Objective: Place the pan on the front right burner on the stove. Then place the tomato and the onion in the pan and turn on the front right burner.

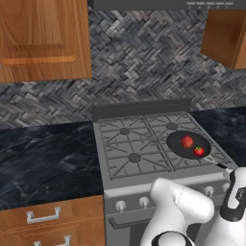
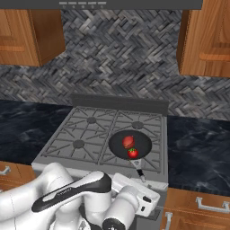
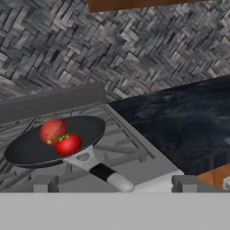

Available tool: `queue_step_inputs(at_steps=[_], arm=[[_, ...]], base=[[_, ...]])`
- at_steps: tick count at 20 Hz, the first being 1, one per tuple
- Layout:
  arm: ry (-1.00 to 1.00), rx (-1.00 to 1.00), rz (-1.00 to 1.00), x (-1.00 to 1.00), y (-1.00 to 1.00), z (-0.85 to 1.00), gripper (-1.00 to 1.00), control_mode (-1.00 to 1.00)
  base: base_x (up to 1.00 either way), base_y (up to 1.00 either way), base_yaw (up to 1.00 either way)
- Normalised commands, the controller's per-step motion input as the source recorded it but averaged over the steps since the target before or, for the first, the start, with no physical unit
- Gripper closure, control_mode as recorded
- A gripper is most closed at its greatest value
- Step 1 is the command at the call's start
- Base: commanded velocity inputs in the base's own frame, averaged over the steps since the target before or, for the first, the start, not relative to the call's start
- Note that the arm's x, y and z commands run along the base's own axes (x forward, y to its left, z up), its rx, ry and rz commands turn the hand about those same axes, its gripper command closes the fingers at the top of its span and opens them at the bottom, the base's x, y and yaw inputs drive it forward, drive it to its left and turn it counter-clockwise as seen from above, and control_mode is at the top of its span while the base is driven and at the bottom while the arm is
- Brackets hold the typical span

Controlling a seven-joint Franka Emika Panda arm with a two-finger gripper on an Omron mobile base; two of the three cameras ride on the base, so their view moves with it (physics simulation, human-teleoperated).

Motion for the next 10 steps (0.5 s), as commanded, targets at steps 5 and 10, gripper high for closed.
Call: queue_step_inputs(at_steps=[5,10], arm=[[0.00,-0.02,0.00,0.00,-0.01,-0.14,-1.00,-1.00],[0.00,-0.02,0.00,0.00,-0.04,-0.22,-1.00,-1.00]], base=[[0.00,0.00,0.00],[0.00,0.00,0.00]])
